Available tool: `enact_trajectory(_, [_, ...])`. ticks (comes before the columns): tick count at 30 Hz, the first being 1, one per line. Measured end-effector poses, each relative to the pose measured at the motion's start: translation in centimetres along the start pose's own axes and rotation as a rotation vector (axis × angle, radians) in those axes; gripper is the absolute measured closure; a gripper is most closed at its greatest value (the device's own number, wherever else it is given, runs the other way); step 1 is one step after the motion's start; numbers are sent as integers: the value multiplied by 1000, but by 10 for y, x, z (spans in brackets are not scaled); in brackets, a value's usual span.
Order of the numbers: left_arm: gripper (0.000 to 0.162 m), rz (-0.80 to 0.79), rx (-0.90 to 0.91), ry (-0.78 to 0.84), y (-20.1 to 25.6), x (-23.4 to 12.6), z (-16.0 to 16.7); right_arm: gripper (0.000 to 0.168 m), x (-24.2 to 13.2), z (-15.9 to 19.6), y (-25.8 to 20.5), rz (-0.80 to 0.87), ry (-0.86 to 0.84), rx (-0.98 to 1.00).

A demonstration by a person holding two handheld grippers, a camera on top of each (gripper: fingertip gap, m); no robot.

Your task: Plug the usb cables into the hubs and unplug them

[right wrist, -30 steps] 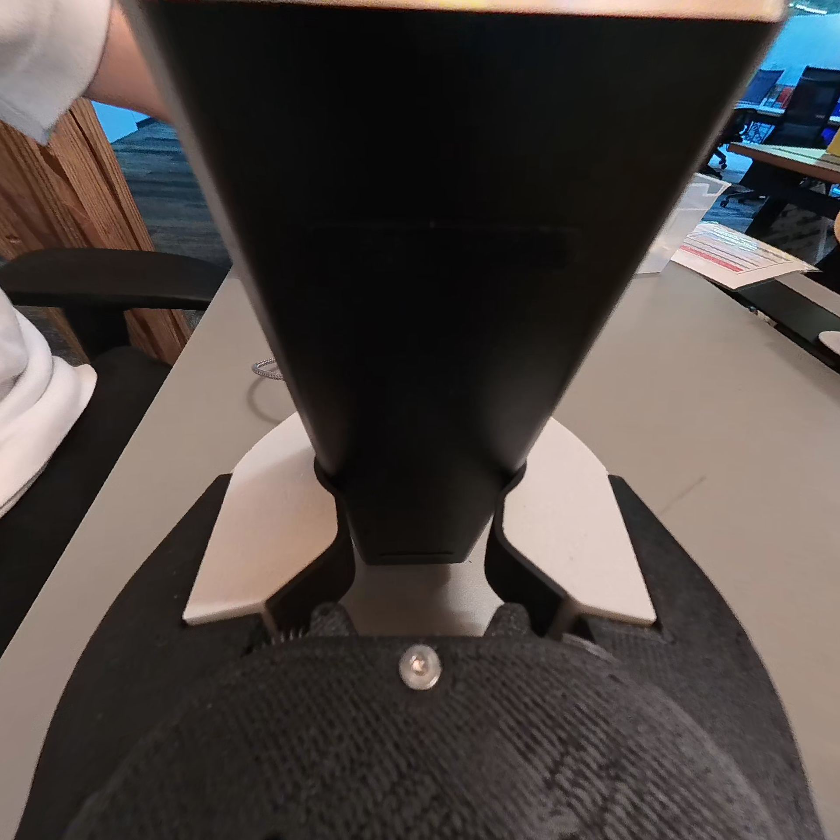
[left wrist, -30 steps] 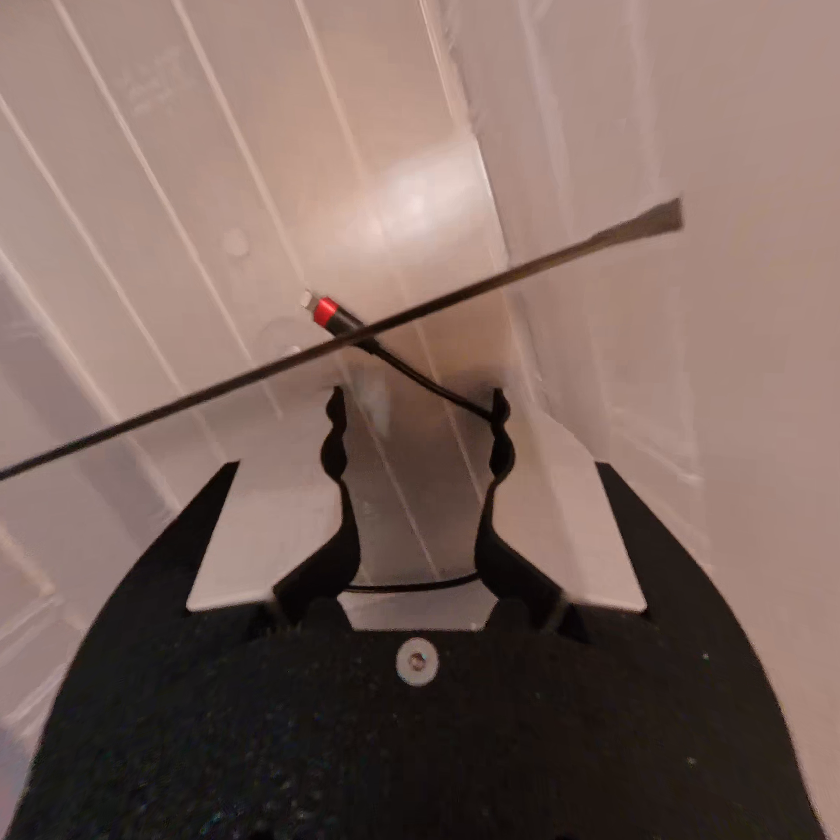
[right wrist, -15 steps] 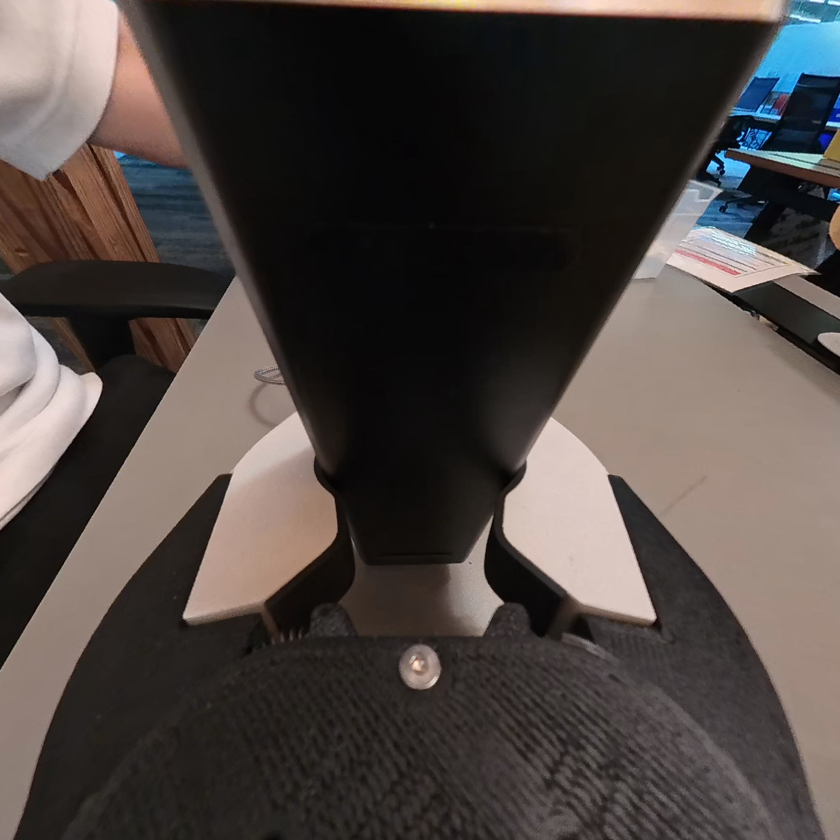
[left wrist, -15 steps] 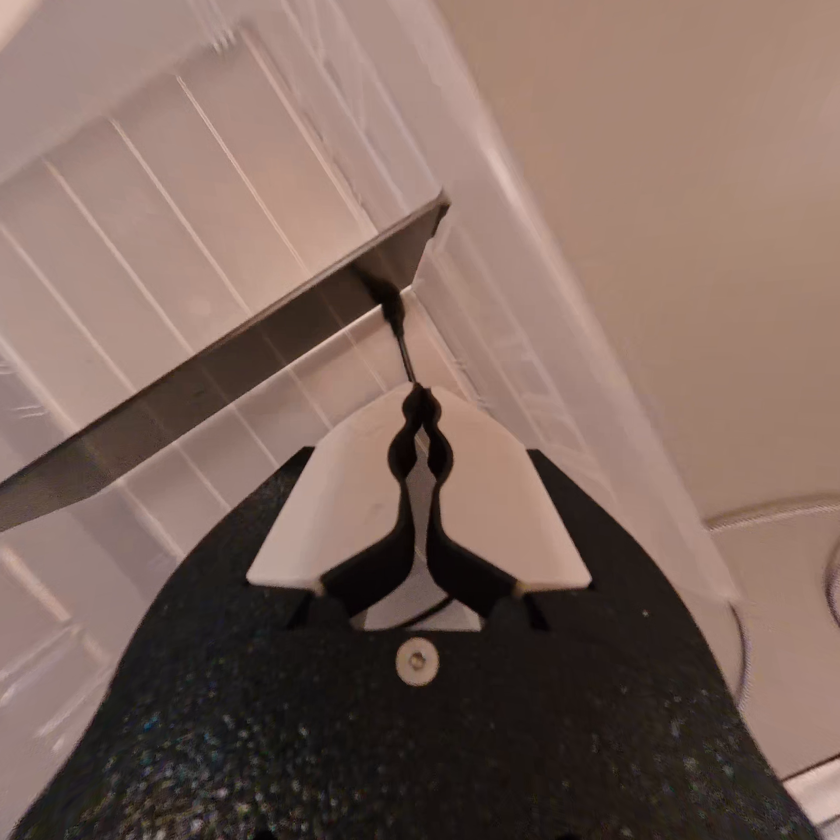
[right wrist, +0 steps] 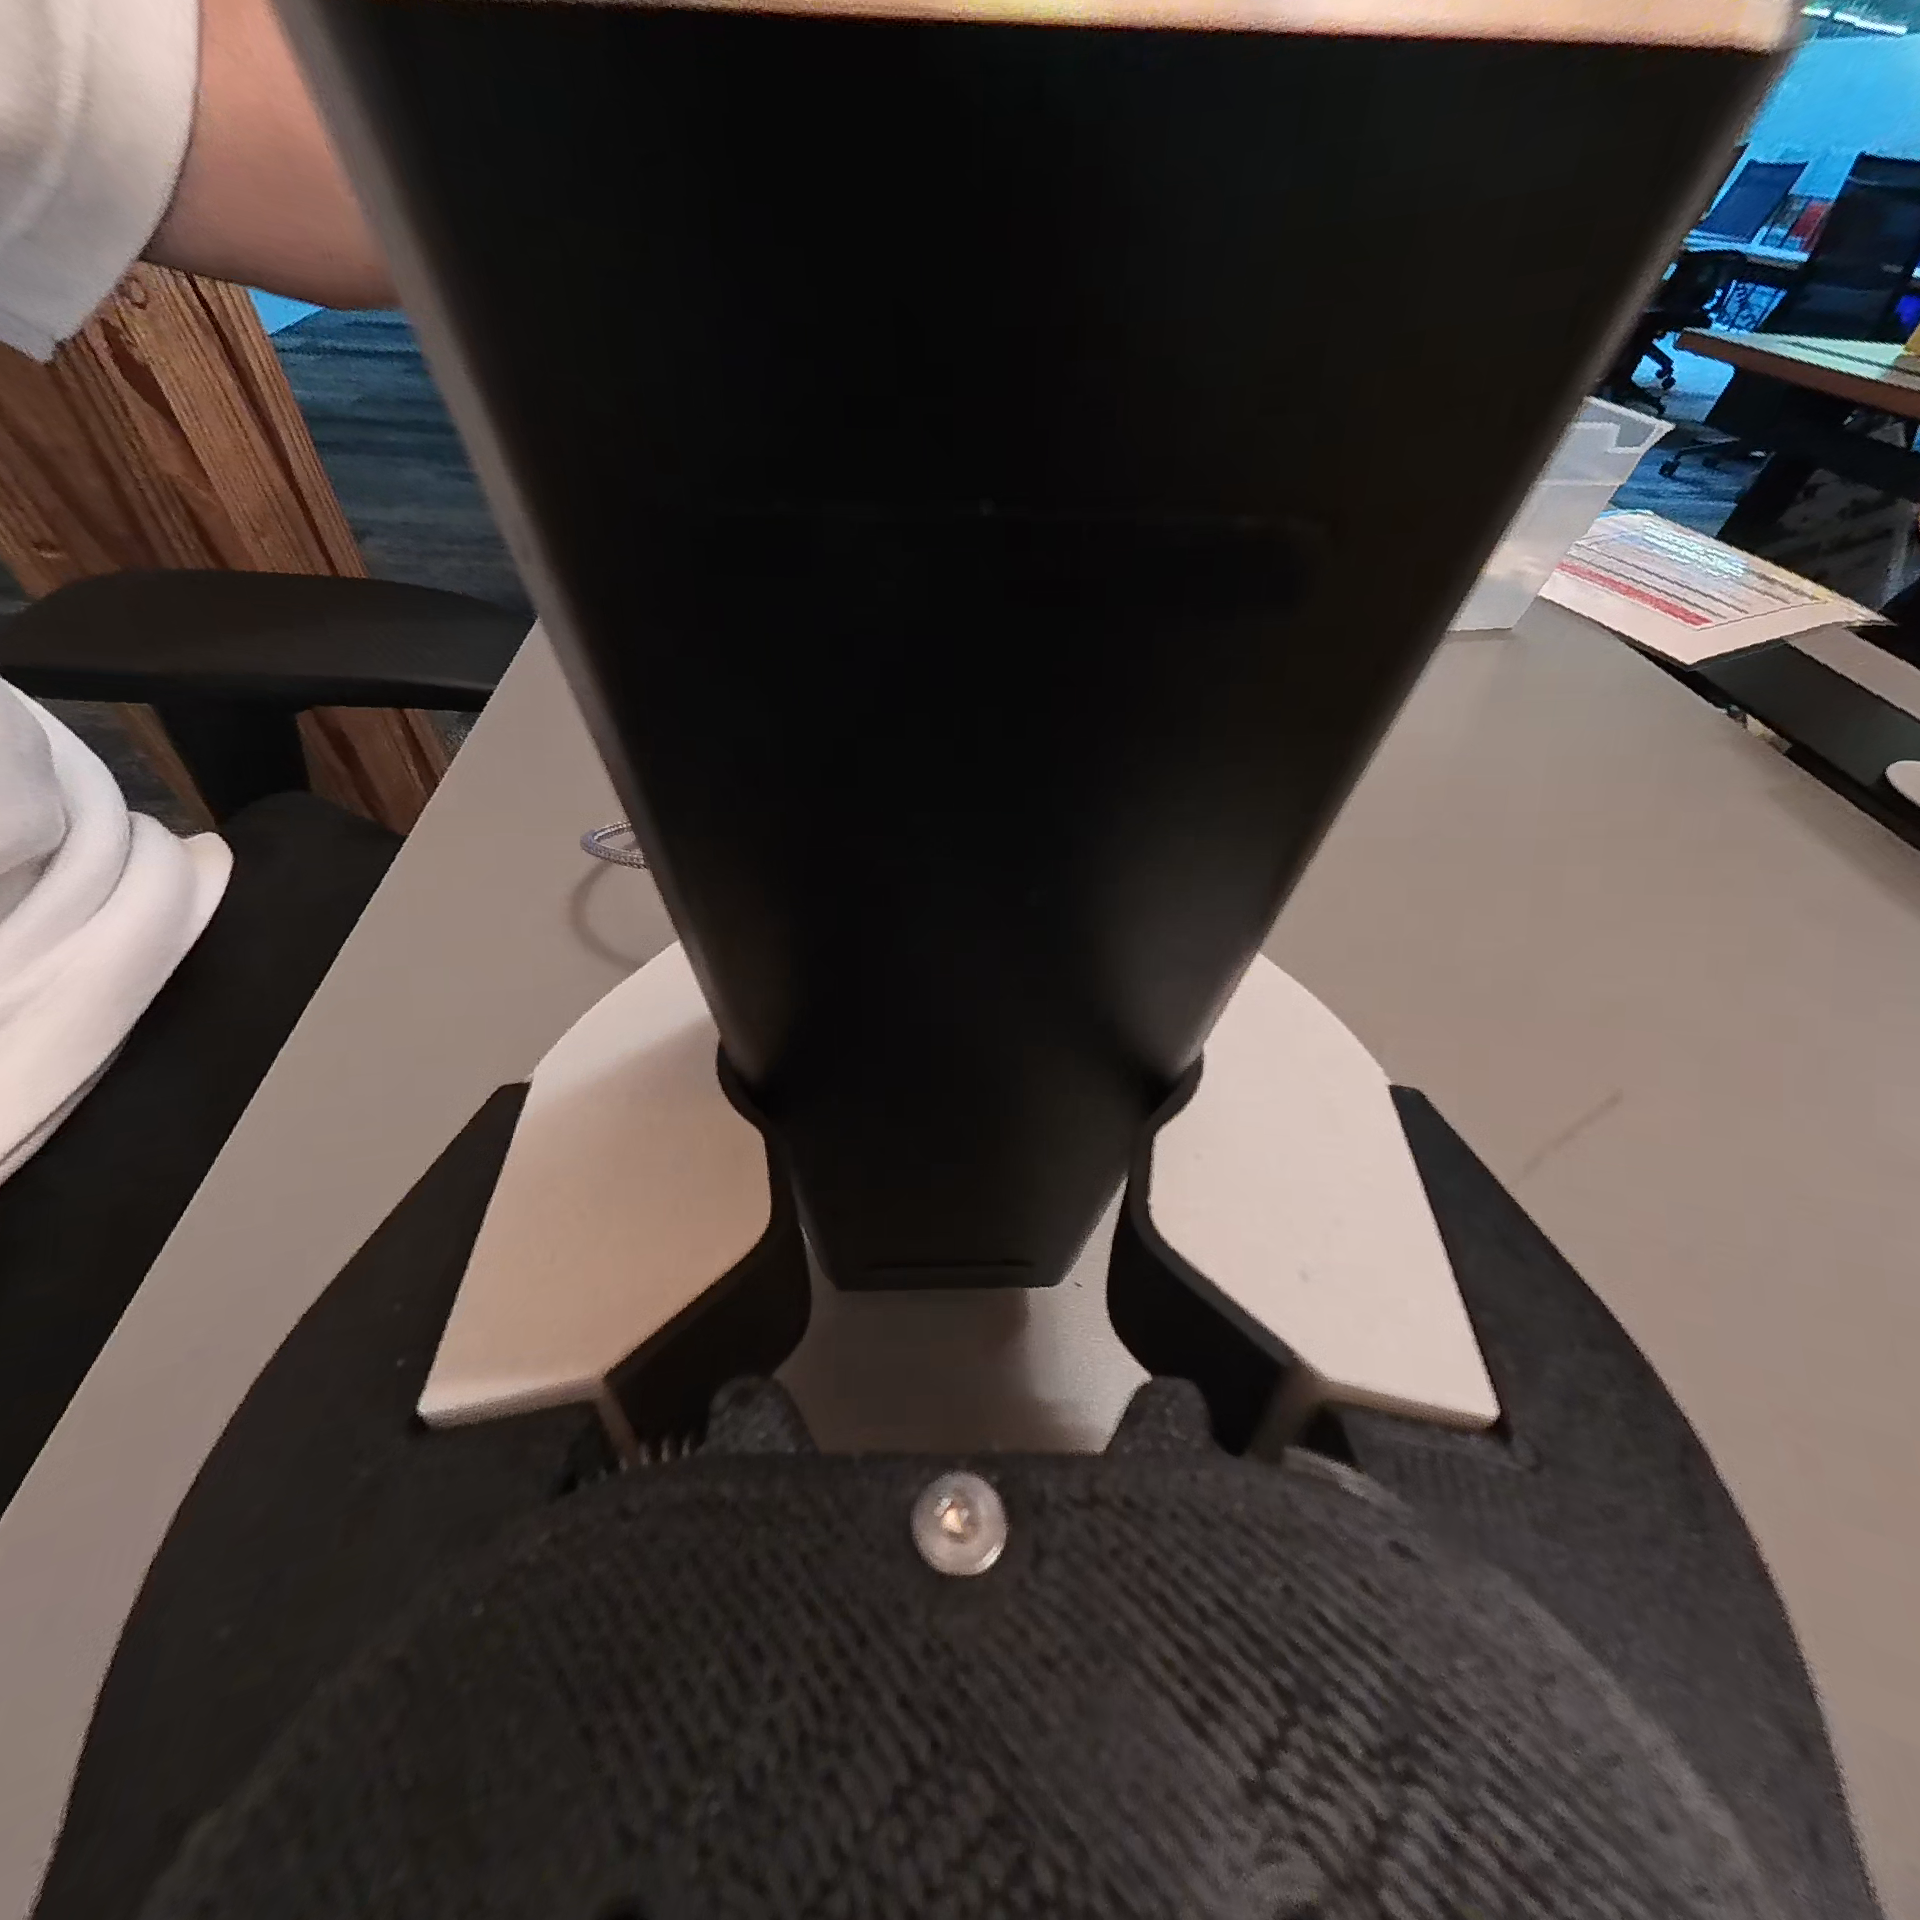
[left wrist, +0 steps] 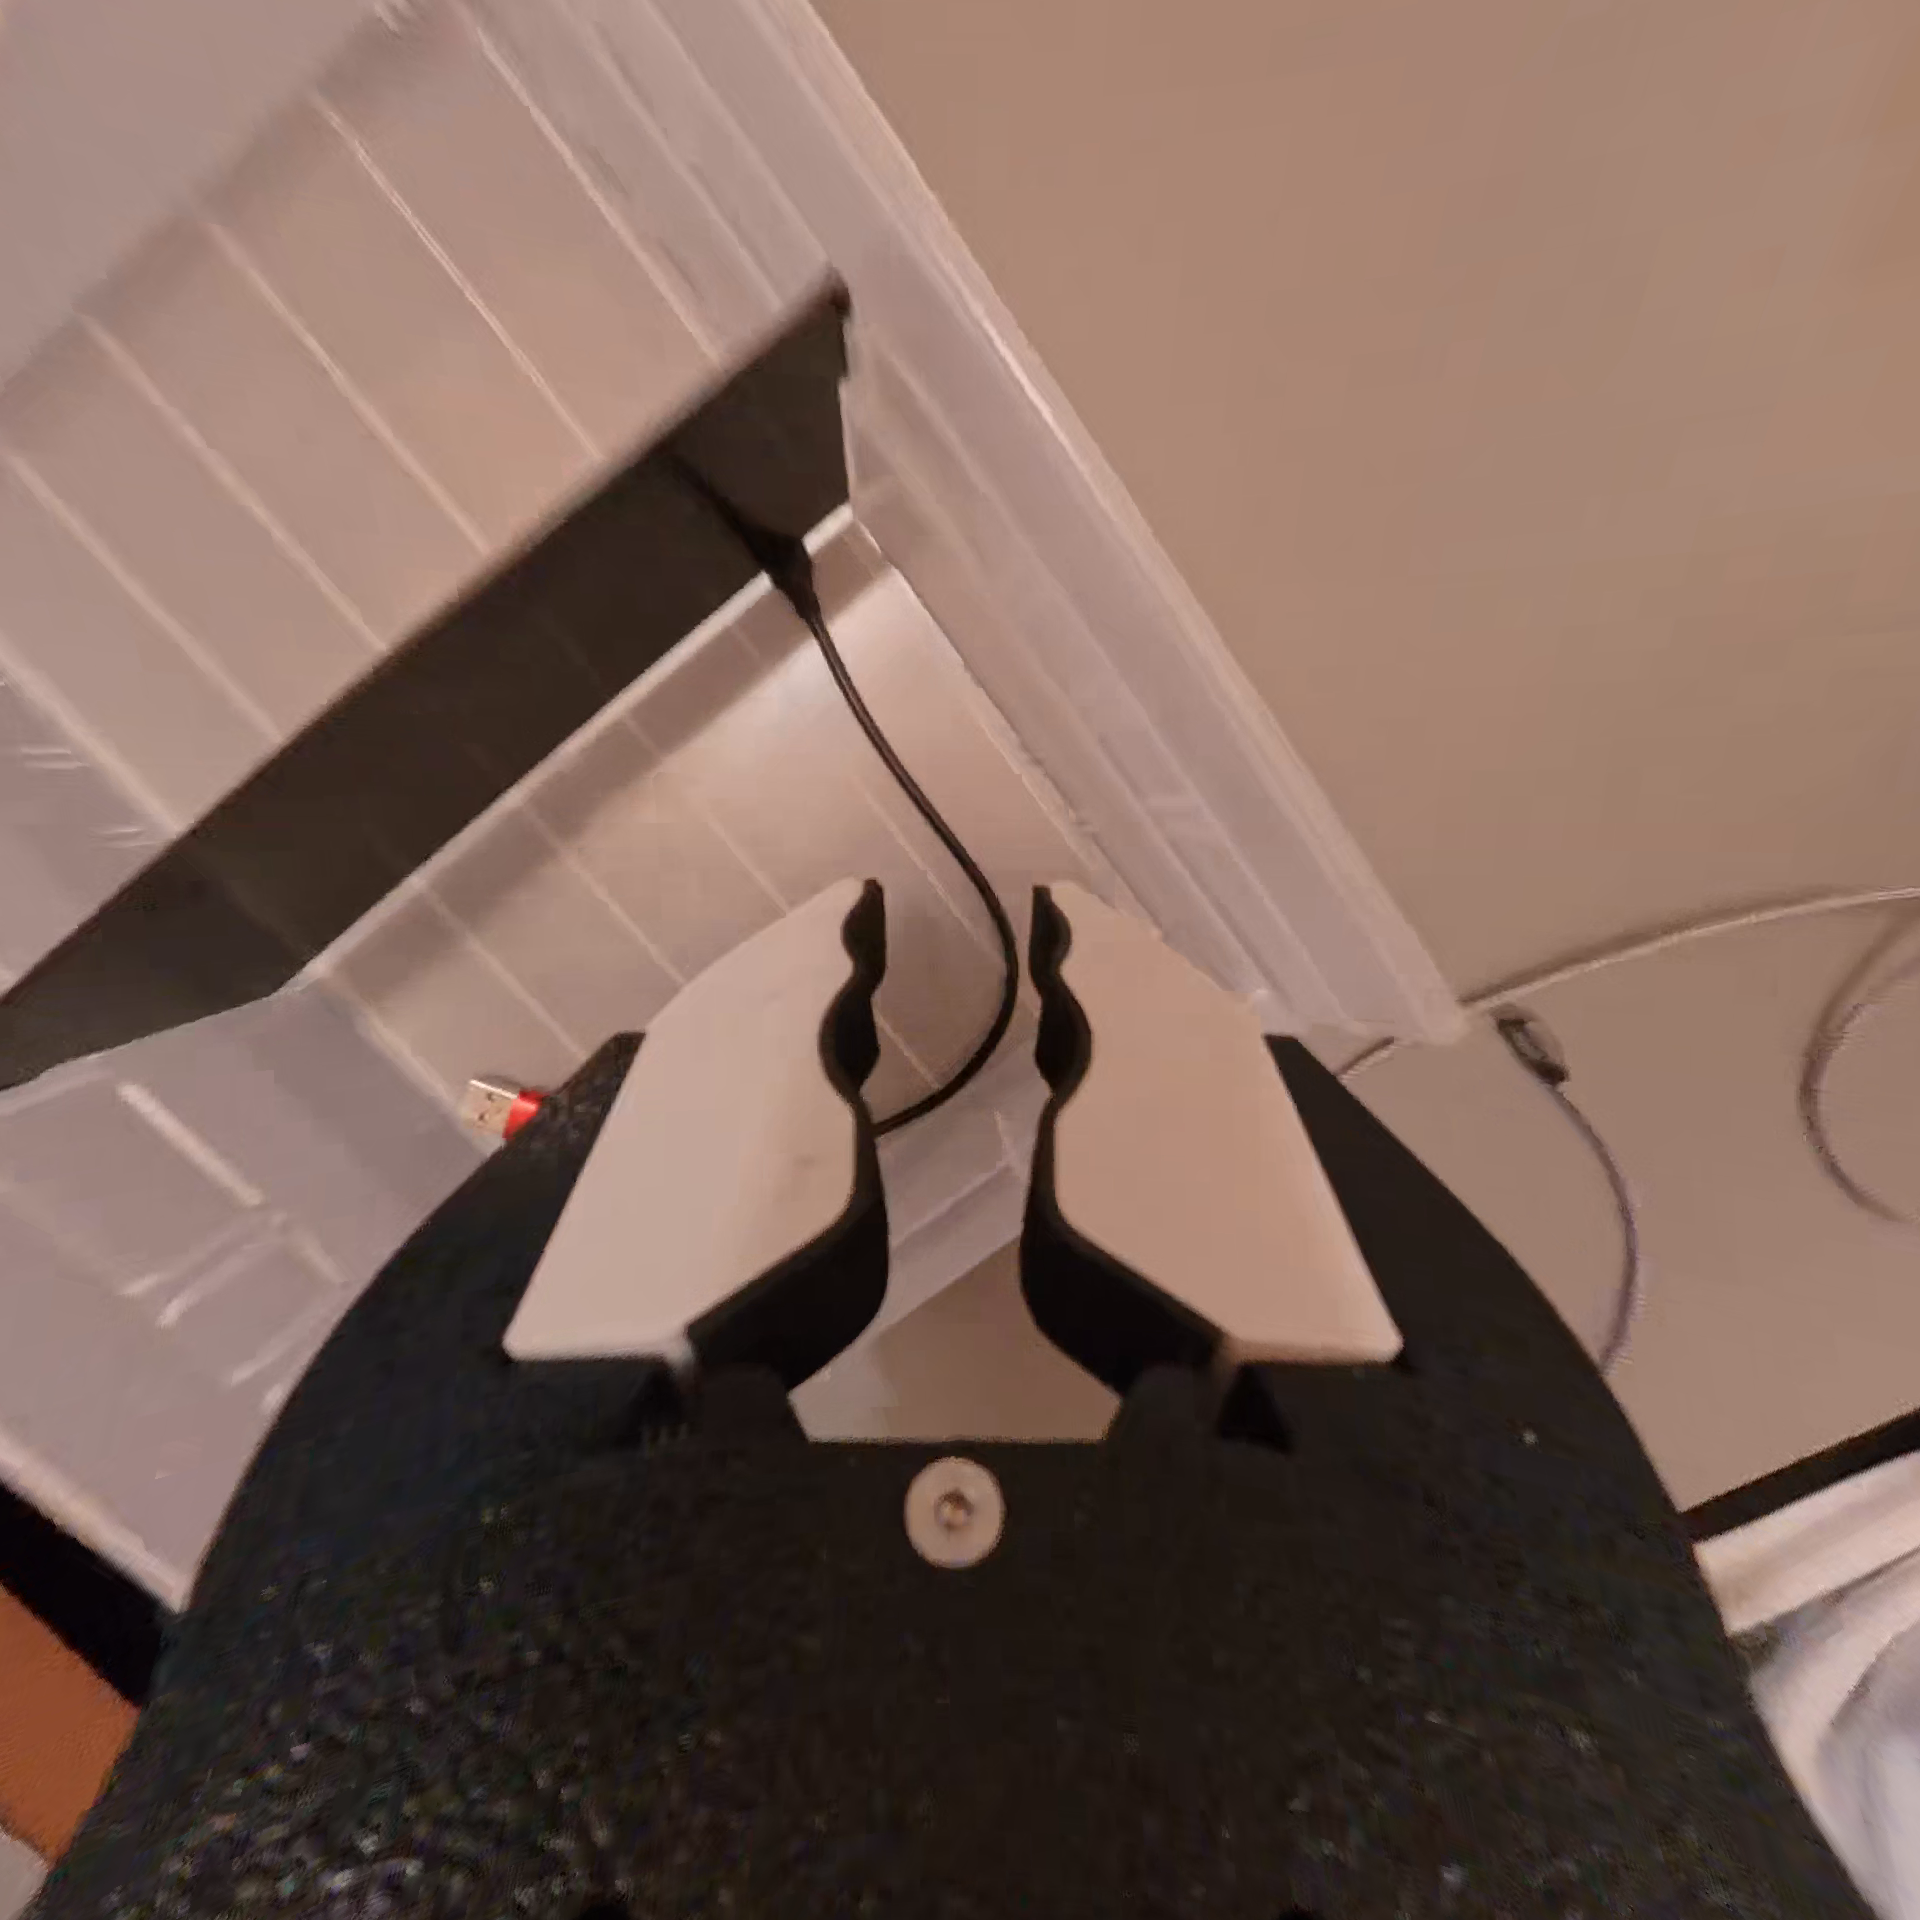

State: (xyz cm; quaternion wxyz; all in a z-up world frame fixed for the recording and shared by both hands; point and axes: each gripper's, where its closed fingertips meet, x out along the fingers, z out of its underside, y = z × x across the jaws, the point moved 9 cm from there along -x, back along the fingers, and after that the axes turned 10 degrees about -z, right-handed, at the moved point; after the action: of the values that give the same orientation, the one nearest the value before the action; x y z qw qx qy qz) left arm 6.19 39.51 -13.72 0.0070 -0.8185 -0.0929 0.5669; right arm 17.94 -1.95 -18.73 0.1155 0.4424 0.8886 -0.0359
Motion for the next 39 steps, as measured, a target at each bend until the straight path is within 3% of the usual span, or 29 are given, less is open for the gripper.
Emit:
enact_trajectory(3, [136,-25,50,-136,7,28,-1,96,0,0,0,0,-4,-1])
enact_trajectory(8, [136,-2,-24,-248,7,60,-10,96,1,0,0,-4,-13,1])
enact_trajectory(10, [144,-38,-21,-294,5,68,-8,96,1,0,0,-4,-10,2])
enact_trajectory(12, [157,-52,-10,-281,4,69,-8,96,1,0,0,-7,-6,5])
enact_trajectory(19, [160,-53,36,-164,-9,62,5,96,0,0,1,-12,2,14])
enact_trajectory(22, [161,-34,-1,-25,-15,33,4,96,-1,0,1,-11,9,12])
enact_trajectory(32, [162,-43,43,375,-7,-125,-8,96,-1,0,1,-8,9,10])
enact_trajectory(36, [162,203,130,637,31,-168,-13,96,-1,0,1,-9,7,11])
enact_trajectory(39, [162,422,171,770,62,-175,-14,96,-1,0,1,-8,10,11])
